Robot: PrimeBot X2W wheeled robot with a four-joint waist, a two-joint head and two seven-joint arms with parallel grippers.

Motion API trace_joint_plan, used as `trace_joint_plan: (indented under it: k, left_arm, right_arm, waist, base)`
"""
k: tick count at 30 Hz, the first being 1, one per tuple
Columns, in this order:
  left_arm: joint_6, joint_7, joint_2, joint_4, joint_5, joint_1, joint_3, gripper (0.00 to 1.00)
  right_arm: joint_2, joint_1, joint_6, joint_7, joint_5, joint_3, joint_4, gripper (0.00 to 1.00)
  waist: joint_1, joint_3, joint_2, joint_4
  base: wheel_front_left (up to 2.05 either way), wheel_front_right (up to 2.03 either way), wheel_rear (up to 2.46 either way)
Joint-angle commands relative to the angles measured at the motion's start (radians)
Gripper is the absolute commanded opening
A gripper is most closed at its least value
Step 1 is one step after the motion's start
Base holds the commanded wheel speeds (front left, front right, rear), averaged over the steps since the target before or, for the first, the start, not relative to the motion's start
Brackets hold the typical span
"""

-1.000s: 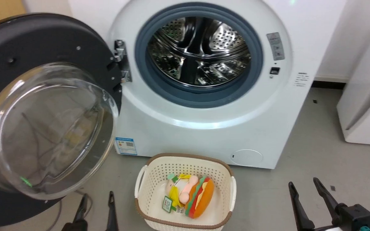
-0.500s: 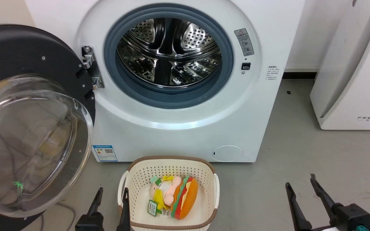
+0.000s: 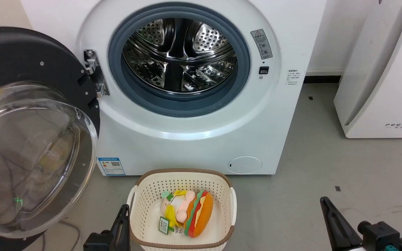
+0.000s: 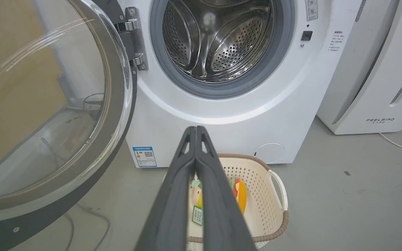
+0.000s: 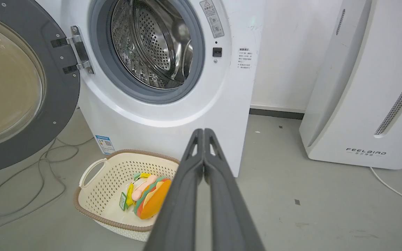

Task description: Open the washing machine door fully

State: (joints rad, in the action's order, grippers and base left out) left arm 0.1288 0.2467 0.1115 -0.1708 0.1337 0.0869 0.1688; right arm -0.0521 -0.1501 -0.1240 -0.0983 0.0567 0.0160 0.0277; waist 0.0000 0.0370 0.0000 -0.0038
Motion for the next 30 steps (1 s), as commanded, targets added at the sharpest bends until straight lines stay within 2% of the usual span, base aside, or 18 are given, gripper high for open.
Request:
trace_joint_plan:
  k: [1, 30]
  left_arm:
    - [-0.007, -0.005, -0.001, 0.006, -0.005, -0.005, -0.007, 0.00]
    - [-0.037, -0.064, -0.016, 0.046, -0.037, -0.025, -0.047, 0.00]
  right_arm:
    - [0.000, 0.008, 0.000, 0.005, -0.003, -0.001, -0.002, 0.00]
    - [0.001, 0.043, -0.002, 0.028, -0.016, -0.004, -0.008, 0.00]
  waist:
    - [0.0000, -0.001, 0.0000, 0.000]
    - [0.0000, -0.010, 0.0000, 0.001]
  base:
    - [0.00, 0.00, 0.00]
    - [0.00, 0.00, 0.00]
